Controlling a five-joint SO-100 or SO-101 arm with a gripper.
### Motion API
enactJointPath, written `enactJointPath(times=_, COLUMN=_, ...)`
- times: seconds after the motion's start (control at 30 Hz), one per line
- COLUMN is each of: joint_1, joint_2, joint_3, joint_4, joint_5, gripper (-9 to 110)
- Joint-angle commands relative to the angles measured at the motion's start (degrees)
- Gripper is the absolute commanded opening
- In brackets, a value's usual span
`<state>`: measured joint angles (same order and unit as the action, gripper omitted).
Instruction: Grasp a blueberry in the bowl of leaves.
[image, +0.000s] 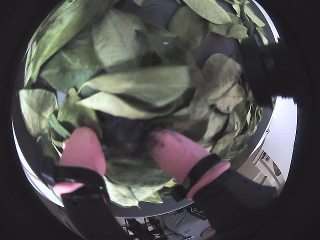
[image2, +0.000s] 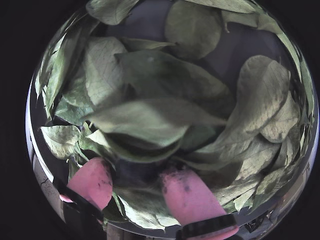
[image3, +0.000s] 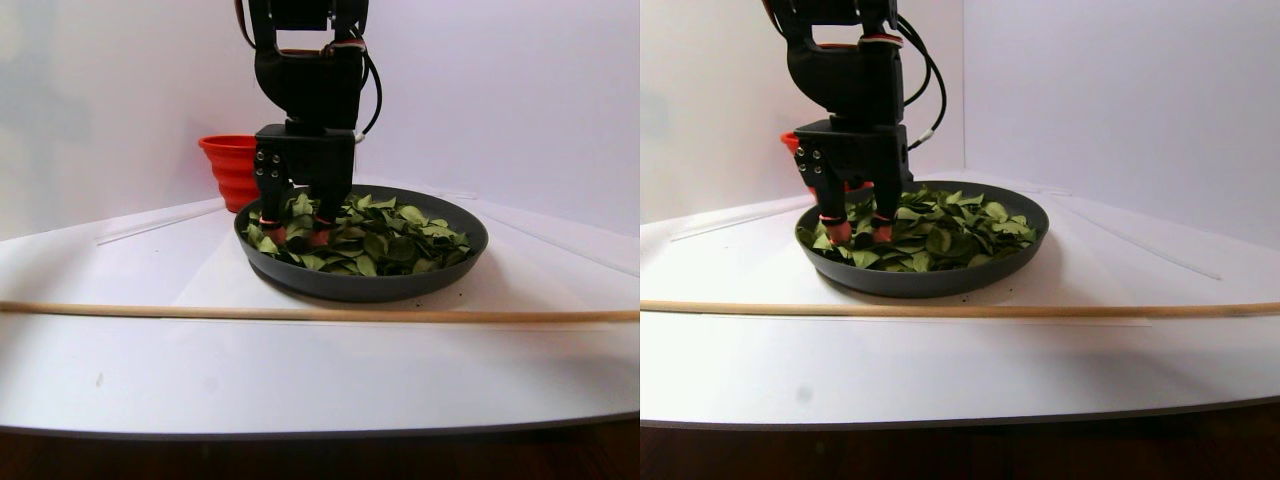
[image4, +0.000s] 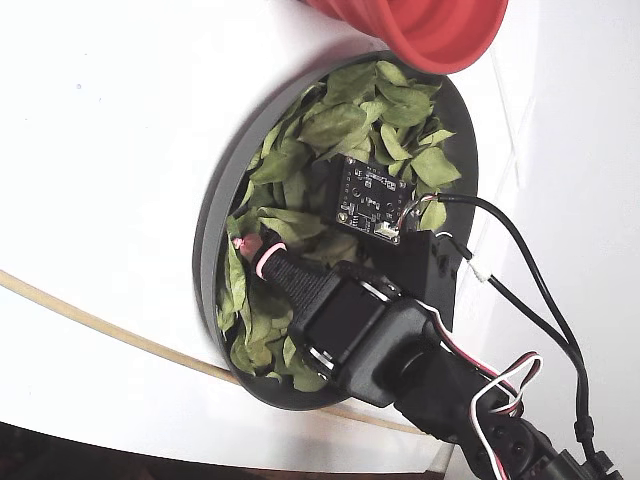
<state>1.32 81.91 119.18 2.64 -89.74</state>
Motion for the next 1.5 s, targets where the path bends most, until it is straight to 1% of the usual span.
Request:
enactJointPath(times=0.0, joint_1=0.62, joint_2=0.62, joint_3=-0.26, joint_4=-1.14, joint_5=-0.62, gripper=18)
enactJointPath(times=0.43, joint_1=0.79, joint_2=0.18, joint_3=-0.79, joint_4=-1.49, joint_5=-1.05, gripper=13)
enactJointPath(times=1.2, joint_1=0.26, joint_2=6.94, joint_3=-0.35, joint_4=-1.32, joint_5=-3.16, gripper=13)
enactJointPath(times=1.47, joint_1=0.00, joint_2=9.76, joint_3=-0.53, joint_4=0.70, joint_5=-3.34, gripper=13)
